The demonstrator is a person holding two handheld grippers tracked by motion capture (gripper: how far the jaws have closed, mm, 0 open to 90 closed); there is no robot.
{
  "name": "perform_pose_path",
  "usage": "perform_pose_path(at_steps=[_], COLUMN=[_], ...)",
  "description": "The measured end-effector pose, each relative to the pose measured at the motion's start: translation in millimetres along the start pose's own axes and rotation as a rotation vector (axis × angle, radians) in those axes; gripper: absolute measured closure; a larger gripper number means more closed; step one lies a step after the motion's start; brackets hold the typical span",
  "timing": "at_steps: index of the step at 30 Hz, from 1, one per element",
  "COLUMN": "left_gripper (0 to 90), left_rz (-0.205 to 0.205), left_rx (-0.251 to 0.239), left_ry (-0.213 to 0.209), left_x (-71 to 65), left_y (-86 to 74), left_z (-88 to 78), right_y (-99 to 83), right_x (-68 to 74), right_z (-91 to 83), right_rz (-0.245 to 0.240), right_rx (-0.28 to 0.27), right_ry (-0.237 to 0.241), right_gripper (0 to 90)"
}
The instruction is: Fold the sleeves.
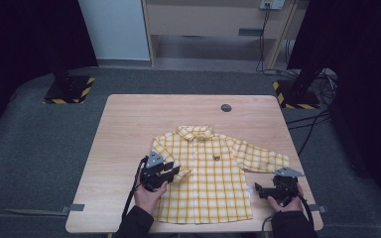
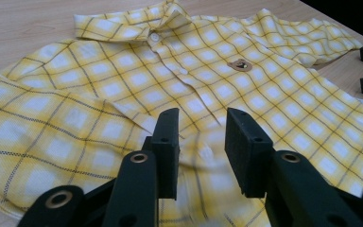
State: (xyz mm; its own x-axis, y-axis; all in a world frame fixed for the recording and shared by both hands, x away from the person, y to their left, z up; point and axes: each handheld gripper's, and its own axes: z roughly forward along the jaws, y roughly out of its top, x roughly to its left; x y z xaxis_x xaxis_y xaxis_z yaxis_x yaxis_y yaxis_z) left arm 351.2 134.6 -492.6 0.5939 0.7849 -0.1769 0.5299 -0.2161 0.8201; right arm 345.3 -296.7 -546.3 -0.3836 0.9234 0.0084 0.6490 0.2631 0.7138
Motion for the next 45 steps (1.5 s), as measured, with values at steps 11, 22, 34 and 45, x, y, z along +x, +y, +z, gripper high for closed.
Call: perform_pose_path(at_steps=[11, 22, 34, 45], left_gripper=[43.7, 22.4, 13.9, 11.2], left_rz=[0.017, 0.024, 0.045, 0.032], left_rx=[-0.016, -0.039, -0.039, -0.053], left_ry=[0.017, 0.022, 0.042, 0.087], left_x=[2.2, 4.3, 5.4, 13.6], left_y=[0.0, -3.7, -12.5, -31.5], left_z=[-7.7, -15.2, -25.1, -41.1], right_y=[0.0, 0.0, 0.0, 0.1], right_x=[0.0, 0.0, 0.0, 0.3], right_z=[0.0, 0.0, 0.0, 0.1], right_rz=[0.0, 0.0, 0.0, 0.003], right_rx=[0.0, 0.0, 0.0, 0.0], right_ry=[0.0, 0.0, 0.0, -0.002], right_gripper=[0.2, 0.2, 0.2, 0.3])
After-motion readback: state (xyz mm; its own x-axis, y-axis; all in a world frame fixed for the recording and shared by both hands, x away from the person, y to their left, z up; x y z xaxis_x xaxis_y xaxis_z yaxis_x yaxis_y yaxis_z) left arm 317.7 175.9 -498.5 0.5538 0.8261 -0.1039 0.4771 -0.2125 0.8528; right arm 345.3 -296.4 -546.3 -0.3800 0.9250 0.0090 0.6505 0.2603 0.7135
